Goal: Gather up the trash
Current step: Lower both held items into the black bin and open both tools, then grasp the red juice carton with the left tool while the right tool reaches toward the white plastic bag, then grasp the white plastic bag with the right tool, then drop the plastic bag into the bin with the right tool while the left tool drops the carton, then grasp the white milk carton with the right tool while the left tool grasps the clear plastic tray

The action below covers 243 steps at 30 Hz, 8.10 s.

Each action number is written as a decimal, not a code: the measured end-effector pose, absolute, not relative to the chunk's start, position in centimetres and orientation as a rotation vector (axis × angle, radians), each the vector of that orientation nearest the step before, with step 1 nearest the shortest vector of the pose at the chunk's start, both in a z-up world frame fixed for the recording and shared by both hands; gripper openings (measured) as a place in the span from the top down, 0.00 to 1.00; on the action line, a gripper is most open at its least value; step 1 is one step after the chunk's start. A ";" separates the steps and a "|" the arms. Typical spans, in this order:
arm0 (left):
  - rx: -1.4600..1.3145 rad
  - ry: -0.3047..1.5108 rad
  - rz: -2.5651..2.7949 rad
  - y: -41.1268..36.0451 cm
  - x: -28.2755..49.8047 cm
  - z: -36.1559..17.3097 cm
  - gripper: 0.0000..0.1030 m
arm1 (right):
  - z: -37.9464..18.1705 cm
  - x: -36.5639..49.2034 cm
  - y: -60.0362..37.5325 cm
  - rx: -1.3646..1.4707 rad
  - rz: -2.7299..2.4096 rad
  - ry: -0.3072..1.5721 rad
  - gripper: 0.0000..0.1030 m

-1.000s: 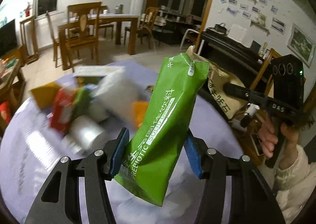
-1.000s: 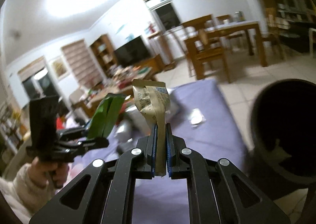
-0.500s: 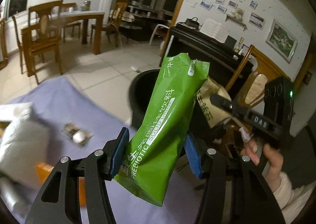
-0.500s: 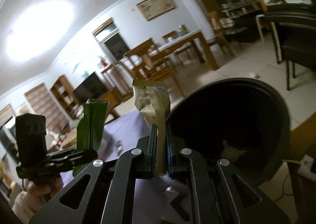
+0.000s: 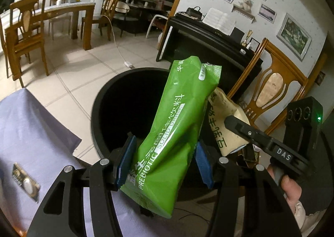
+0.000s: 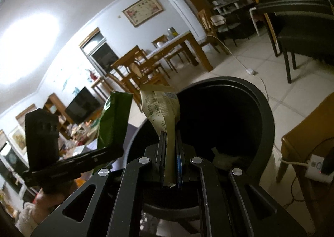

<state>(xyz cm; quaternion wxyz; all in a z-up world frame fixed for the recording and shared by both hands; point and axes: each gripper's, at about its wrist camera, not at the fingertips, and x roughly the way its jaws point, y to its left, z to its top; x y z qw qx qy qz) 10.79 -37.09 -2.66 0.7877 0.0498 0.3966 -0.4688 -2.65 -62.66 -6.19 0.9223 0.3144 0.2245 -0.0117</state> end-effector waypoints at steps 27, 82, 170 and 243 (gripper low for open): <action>0.099 0.806 -0.857 -30.7 9.5 -0.4 0.28 | -2.8 -2.5 -56.7 0.576 0.051 0.477 0.39; -0.029 0.672 -0.351 -1.9 13.0 -0.3 0.70 | -0.7 15.0 -24.9 -0.101 0.567 0.772 0.88; 0.163 0.717 -0.901 -36.5 8.4 -1.6 0.70 | -3.8 -1.4 -59.4 0.270 -0.338 0.458 0.77; -0.285 0.846 -0.291 2.9 13.3 -4.1 0.85 | -2.8 25.5 -21.6 -0.366 0.490 0.821 0.50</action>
